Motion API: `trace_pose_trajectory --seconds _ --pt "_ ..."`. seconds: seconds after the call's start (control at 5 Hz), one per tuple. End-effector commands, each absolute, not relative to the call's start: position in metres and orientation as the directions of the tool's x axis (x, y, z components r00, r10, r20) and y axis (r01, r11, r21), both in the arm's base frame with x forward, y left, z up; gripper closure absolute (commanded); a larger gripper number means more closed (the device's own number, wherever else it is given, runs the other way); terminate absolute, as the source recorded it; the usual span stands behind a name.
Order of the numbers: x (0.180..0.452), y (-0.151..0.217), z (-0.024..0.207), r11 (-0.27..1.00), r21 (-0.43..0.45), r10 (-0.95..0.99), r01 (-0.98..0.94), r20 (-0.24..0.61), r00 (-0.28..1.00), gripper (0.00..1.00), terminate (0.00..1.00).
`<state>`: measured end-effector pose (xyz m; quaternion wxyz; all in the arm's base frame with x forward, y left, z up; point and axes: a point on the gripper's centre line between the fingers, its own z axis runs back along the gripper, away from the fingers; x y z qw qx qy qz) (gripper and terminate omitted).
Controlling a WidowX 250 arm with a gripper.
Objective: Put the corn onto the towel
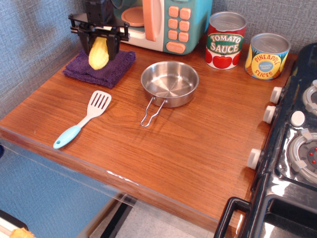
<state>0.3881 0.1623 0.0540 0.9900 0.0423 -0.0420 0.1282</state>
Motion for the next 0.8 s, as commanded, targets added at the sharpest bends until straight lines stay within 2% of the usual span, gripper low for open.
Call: trace_pose_trajectory --seconds 0.0,0.2,0.6 --pt "0.404 0.177 0.071 0.961 0.111 0.238 -0.253 0.135 0.962 1.00 0.00" --pt "0.398 0.181 0.065 0.953 0.098 0.276 -0.287 0.113 0.954 0.00 0.00" --pt "0.393 0.176 0.075 0.954 0.100 0.271 -0.283 0.117 0.955 0.00 0.00"
